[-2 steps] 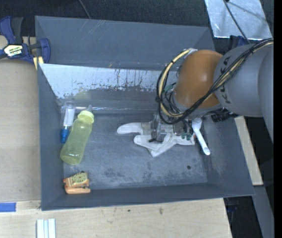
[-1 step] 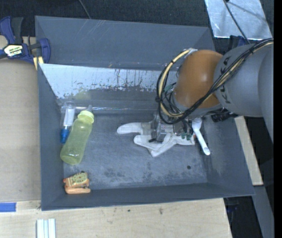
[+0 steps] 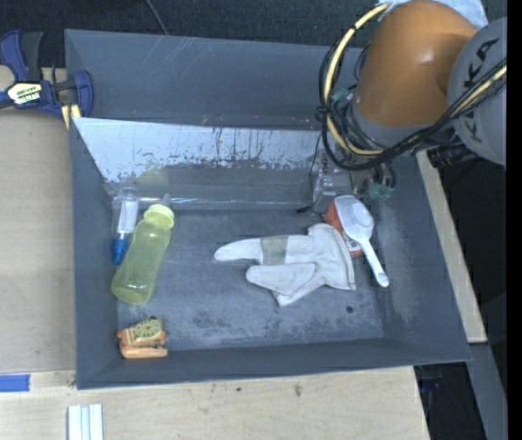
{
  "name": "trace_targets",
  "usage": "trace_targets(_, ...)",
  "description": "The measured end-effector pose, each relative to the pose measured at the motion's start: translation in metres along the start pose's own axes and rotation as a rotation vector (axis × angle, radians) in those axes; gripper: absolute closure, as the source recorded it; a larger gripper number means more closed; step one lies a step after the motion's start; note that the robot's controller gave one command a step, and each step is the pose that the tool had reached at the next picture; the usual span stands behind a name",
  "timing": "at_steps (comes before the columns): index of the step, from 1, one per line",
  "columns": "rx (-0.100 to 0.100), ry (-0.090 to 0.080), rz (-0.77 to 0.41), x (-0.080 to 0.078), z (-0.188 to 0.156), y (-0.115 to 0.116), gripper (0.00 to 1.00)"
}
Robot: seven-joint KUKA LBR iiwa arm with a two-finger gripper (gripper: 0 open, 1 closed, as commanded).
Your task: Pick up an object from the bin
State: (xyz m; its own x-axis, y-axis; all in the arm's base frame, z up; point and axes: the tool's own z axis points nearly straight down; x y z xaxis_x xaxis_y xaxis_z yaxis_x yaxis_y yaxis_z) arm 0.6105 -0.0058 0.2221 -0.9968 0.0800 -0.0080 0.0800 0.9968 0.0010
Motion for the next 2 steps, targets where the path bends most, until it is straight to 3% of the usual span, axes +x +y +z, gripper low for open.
trace_targets(1,0.0,0.004,0.0,0.001,0.002,0.0,1.0)
trace_targets(2,0.0,0.005,0.045,0.001,0.035,0.015,0.0)
